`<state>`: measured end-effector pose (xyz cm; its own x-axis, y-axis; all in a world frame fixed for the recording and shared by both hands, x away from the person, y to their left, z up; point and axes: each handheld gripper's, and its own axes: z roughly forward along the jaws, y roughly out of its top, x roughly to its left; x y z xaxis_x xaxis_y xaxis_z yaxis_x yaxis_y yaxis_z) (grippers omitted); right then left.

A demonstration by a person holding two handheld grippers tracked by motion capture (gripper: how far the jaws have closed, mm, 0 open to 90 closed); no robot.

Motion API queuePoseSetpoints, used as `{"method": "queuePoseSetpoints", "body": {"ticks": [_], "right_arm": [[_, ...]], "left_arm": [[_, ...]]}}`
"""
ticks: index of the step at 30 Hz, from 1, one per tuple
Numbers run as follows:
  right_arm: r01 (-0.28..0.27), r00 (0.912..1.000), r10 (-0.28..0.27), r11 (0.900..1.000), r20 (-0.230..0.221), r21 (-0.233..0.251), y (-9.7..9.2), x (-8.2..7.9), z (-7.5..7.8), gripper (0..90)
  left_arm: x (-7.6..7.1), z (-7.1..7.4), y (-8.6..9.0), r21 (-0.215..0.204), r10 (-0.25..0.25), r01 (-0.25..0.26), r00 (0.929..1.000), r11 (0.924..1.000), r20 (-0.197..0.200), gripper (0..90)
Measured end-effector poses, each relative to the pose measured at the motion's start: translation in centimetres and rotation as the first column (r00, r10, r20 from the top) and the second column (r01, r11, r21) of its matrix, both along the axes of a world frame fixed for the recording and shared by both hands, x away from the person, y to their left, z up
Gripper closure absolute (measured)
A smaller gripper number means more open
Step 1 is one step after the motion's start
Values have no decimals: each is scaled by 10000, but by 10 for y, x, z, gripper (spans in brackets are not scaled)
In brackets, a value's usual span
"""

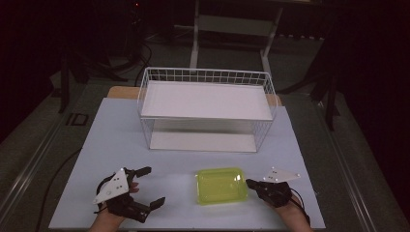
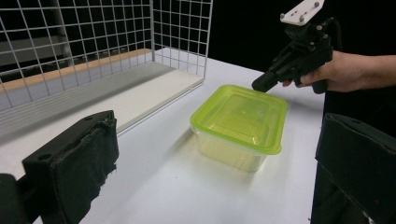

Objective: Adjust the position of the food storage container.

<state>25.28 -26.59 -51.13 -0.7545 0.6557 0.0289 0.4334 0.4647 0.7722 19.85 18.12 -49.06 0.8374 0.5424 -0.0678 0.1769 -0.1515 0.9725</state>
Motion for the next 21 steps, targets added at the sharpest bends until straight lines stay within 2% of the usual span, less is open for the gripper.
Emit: {"method": "queuePoseSetpoints", "body": {"ticks": [3,10,15,21], "right_arm": [[-165,9998,167,9998,-110,148,1,-3,-1,900],[-520,9985,521,9986,-194,89,13,-6,0,900],[-662,9971,666,9977,-375,128,20,-4,1,900],[-918,9950,921,9957,-392,114,32,-2,1,900]], "left_arm": [[0,0,-1,54,-45,45,10000,10000,-20,1],[1,-1,-3,36,-63,64,10000,10000,-76,1],[1,-2,-3,62,-140,141,9998,9999,-131,1],[1,-2,-4,91,-156,157,9997,9998,-163,1]]}}
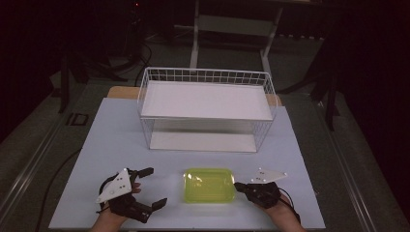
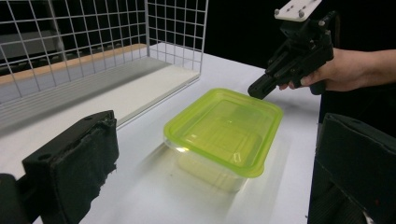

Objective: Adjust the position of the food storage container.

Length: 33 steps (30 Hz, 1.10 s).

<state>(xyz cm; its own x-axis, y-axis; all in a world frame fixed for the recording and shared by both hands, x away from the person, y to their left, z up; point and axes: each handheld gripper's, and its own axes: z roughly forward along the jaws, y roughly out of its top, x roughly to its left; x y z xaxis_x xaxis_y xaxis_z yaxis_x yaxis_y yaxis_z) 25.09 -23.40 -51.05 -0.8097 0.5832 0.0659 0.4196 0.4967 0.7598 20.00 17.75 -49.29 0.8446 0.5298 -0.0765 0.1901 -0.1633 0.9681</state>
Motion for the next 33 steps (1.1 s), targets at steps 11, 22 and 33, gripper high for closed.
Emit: {"method": "queuePoseSetpoints", "body": {"ticks": [11,22,33], "right_arm": [[-461,9989,461,9989,-8,71,26,3,2,900],[-710,9973,710,9975,184,-3,44,11,0,900],[-793,9964,790,9968,307,110,49,15,3,887]], "left_arm": [[0,-1,-1,41,-47,47,10000,10000,-71,1],[-1,-2,-3,94,-148,149,9998,9998,-134,1],[-2,-2,-2,91,-94,96,9999,9999,-134,1]]}}
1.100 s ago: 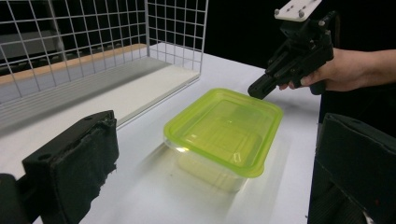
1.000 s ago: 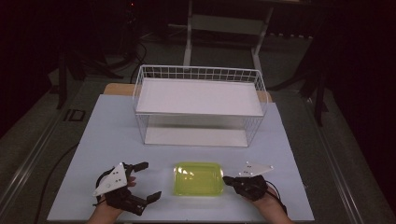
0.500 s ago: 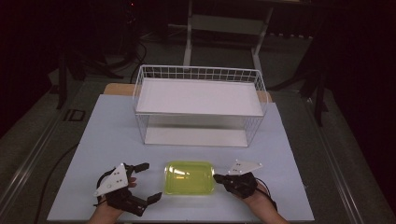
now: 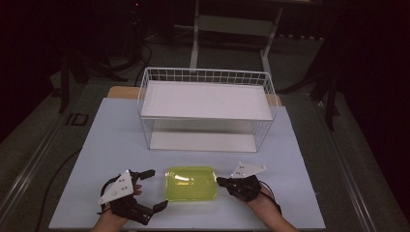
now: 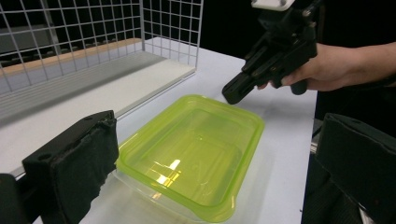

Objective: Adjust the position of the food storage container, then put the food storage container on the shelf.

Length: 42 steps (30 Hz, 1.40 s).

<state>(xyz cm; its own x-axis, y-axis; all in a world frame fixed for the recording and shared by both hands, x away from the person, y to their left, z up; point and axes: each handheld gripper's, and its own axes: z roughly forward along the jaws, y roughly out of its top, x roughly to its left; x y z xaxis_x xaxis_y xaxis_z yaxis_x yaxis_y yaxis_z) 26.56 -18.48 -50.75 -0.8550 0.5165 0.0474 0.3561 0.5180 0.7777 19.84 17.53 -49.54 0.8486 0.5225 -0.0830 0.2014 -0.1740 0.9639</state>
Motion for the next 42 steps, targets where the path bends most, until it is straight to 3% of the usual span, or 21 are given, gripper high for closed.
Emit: {"method": "queuePoseSetpoints", "body": {"ticks": [4,8,10,12,17,19,21,22,23,24,27,30,31,33,34,35,38,39,40,41,42], "right_arm": [[41,9996,-44,9999,265,141,-5,-4,8,761],[459,9964,-474,9987,707,229,-9,-9,14,472],[586,9970,-615,9964,466,616,-11,-8,16,292],[460,9988,-471,9965,150,694,-12,-6,16,127],[1055,9937,-1072,9932,324,502,-12,-6,15,148],[1273,9918,-1278,9890,19,759,-13,-4,15,149],[1216,9912,-1260,9880,410,952,-15,-4,16,164],[1315,9905,-1348,9864,270,985,-15,-4,17,164],[1308,9912,-1288,9883,-291,784,-16,0,19,164],[1276,9912,-1240,9881,-454,863,-17,1,19,164],[1494,9883,-1455,9839,-461,981,-18,2,24,164],[1542,9833,-1392,9793,-1171,1311,-18,4,29,144],[1542,9833,-1392,9793,-1171,1311,-18,4,29,144],[1758,9718,-1466,9725,-1848,1531,-17,5,29,135],[1758,9718,-1466,9725,-1848,1531,-17,5,29,135],[2314,9418,-1815,9605,-2829,1544,-15,9,27,128],[2543,9281,-1980,9557,-3153,1483,-12,10,24,120],[2543,9281,-1980,9557,-3153,1483,-12,10,24,120],[2566,9182,-1933,9552,-3458,1475,-11,12,23,120],[2566,9182,-1933,9552,-3458,1475,-11,12,23,121],[2751,8880,-1910,9495,-4182,1506,-9,13,19,154]], "left_arm": [[1,-1,2,-151,107,-109,9998,9998,-157,1],[4,-2,2,-113,289,-293,9990,9995,-337,1],[5,-2,3,-136,343,-348,9986,9993,-412,1],[6,-1,3,223,489,-480,9979,9986,-419,1],[8,-1,3,450,604,-582,9970,9973,-494,1],[10,0,3,598,670,-638,9963,9962,-545,1],[12,1,4,606,662,-615,9947,9963,-790,1],[13,2,4,550,698,-651,9936,9964,-888,1],[14,3,4,616,701,-643,9928,9960,-975,1],[14,3,4,587,657,-593,9912,9965,-1150,1],[17,5,3,605,769,-676,9831,9959,-1661,1],[23,3,5,345,901,-841,9627,9959,-2551,1],[25,3,6,387,1104,-1037,9527,9939,-2830,1],[29,2,5,558,1319,-1199,9267,9912,-3518,1],[29,2,5,558,1319,-1199,9267,9912,-3518,1],[32,2,0,870,1719,-1490,8924,9850,-4173,1],[36,1,-4,1046,1972,-1674,8564,9803,-4773,1],[36,1,-4,1046,1972,-1674,8564,9803,-4773,1],[36,1,-4,1046,1972,-1674,8564,9803,-4773,1],[40,-1,-6,890,1858,-1635,8304,9825,-5253,1],[41,-2,-7,908,1880,-1651,8235,9821,-5353,1]]}}
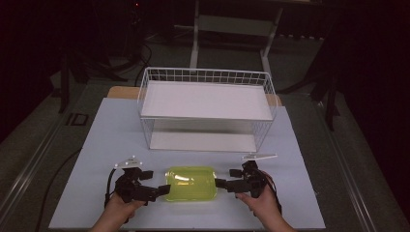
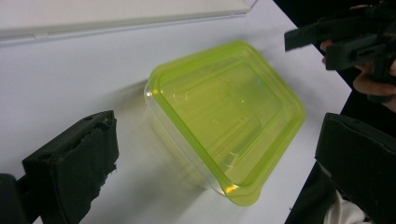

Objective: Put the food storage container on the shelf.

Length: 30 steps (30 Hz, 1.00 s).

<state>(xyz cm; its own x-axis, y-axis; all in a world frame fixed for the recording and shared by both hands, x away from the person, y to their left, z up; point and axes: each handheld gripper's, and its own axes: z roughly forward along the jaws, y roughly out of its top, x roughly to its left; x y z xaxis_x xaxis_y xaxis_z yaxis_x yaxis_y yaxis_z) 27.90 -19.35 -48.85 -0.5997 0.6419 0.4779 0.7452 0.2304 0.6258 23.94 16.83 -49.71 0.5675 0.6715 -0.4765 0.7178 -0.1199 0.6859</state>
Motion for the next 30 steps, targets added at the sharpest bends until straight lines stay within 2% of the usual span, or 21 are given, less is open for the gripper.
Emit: {"method": "queuePoseSetpoints", "body": {"ticks": [3,5,7,8,9,10,11,14,16,17,22,23,25,28,29,30], "right_arm": [[58,9975,-41,9997,-703,254,2,2,-4,211],[219,9921,-162,9988,-1244,445,3,4,-8,244],[462,9830,-341,9969,-1806,634,2,7,-11,303],[546,9782,-390,9959,-2040,718,2,8,-13,329],[653,9731,-477,9953,-2254,716,2,8,-14,348],[760,9679,-548,9941,-2453,779,2,9,-16,372],[805,9609,-547,9931,-2713,850,2,9,-17,402],[883,9565,-644,9935,-2845,720,3,7,-19,454],[938,9526,-728,9939,-2953,575,5,6,-21,488],[922,9500,-723,9944,-3037,518,6,6,-22,515],[1021,9475,-871,9942,-3076,331,9,5,-26,587],[1043,9462,-890,9940,-3110,328,10,5,-26,610],[1113,9464,-976,9934,-3079,271,12,5,-27,666],[1052,9486,-931,9942,-3024,242,13,5,-26,694],[1075,9489,-952,9939,-3010,245,13,4,-25,716],[1021,9516,-929,9946,-2931,162,15,4,-24,730]], "left_arm": [[2,-3,-2,-382,56,-73,9989,9992,-458,1],[3,-6,-4,-550,44,-85,9972,9985,-741,2],[2,-8,-5,-725,-12,-40,9974,9974,-725,37],[2,-8,-5,-744,206,-257,9975,9969,-683,103],[2,-9,-5,-989,210,-275,9976,9947,-659,153],[2,-10,-4,-1082,197,-277,9970,9937,-743,161],[3,-11,-5,-958,309,-383,9965,9947,-781,166],[2,-14,-5,-984,490,-590,9936,9934,-1014,240],[2,-17,-5,-703,696,-777,9913,9945,-1117,293],[2,-18,-5,-749,655,-749,9905,9944,-1207,322],[2,-23,-7,-534,778,-867,9855,9948,-1508,450],[3,-25,-7,-500,775,-868,9832,9950,-1651,450],[3,-27,-7,-537,733,-844,9806,9950,-1820,535],[4,-29,-7,-453,704,-808,9776,9957,-1984,618],[4,-31,-6,-489,606,-728,9744,9961,-2165,618],[4,-31,-6,-611,560,-711,9737,9956,-2210,662]]}}
